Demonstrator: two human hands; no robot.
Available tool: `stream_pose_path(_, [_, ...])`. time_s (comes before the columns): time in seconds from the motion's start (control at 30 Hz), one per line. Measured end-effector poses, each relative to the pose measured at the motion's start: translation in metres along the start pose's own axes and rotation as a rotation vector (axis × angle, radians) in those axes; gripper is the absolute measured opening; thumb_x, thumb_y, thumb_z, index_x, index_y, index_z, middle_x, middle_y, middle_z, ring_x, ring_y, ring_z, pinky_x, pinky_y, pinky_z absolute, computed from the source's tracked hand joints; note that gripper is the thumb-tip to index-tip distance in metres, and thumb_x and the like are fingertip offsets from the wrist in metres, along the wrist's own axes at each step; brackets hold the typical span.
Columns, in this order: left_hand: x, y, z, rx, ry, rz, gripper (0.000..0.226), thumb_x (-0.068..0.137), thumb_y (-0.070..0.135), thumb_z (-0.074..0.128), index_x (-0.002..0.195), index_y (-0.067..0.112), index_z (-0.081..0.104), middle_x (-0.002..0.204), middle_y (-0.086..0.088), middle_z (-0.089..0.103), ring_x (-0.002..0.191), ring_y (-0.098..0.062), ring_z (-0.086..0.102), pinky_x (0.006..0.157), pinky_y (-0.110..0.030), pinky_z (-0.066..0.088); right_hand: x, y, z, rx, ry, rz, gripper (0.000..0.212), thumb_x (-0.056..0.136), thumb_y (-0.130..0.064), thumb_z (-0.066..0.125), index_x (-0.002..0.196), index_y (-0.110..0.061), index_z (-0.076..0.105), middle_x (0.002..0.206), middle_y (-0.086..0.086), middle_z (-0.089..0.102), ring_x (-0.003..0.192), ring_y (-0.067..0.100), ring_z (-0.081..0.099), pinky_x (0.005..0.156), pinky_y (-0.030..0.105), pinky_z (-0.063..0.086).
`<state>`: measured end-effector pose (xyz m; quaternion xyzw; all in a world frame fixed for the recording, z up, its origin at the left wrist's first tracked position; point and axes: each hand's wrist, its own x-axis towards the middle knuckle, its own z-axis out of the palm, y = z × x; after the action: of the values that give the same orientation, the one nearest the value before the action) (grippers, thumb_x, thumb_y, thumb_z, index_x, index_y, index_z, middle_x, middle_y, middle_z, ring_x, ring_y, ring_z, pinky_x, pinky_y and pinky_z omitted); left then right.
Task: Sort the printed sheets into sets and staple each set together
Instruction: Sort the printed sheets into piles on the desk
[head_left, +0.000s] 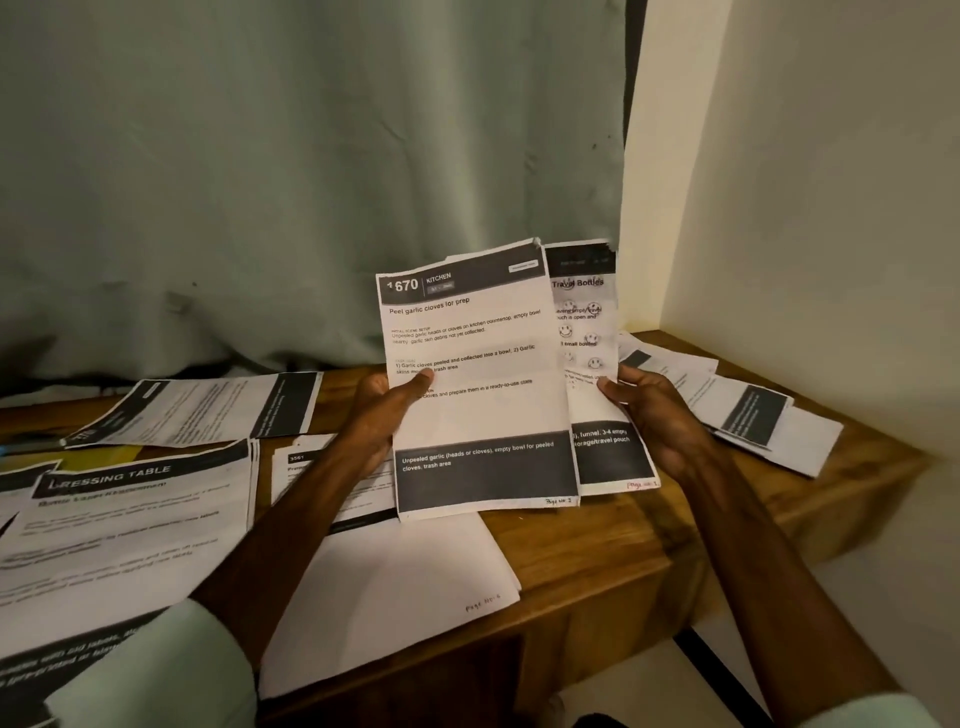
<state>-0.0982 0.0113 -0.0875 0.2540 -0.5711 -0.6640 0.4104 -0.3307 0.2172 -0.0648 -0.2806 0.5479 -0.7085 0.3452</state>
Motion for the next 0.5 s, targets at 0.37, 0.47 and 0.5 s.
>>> stream_pose_path(0.37, [-0.011,0.027,0.038,0.26,0.166,0.143,0.018,0.099,0.02,0.068,0.113,0.01,0.069,0.108,-0.005,0.074,0.076,-0.012,0.071,0.053,-0.016,0.054,-0.006,-0.004,-0.017,0.004,0.056,-0.059,0.028,0.1,-0.005,0.059,0.123,-0.015,0.071,0.116,0.008,0.076,0.1,0.031,0.075,0.079,0.044,0.064])
stream_pose_path(0.47, [-0.007,0.026,0.029,0.359,0.203,0.177,0.026,0.1,0.023,0.065,0.122,0.008,0.067,0.122,-0.008,0.073,0.088,-0.017,0.07,0.06,-0.02,0.053,-0.009,-0.007,-0.029,-0.048,0.159,-0.153,0.028,0.1,-0.008,0.061,0.125,-0.016,0.07,0.109,0.003,0.078,0.095,0.026,0.077,0.08,0.041,0.064])
stream_pose_path(0.5, [-0.005,0.027,0.024,0.41,0.237,0.212,0.027,0.101,0.022,0.065,0.122,0.007,0.068,0.123,-0.01,0.072,0.09,-0.016,0.069,0.063,-0.02,0.052,-0.01,-0.01,-0.034,-0.048,0.194,-0.186,0.026,0.1,-0.009,0.061,0.124,-0.016,0.07,0.108,0.002,0.078,0.092,0.023,0.077,0.078,0.038,0.064])
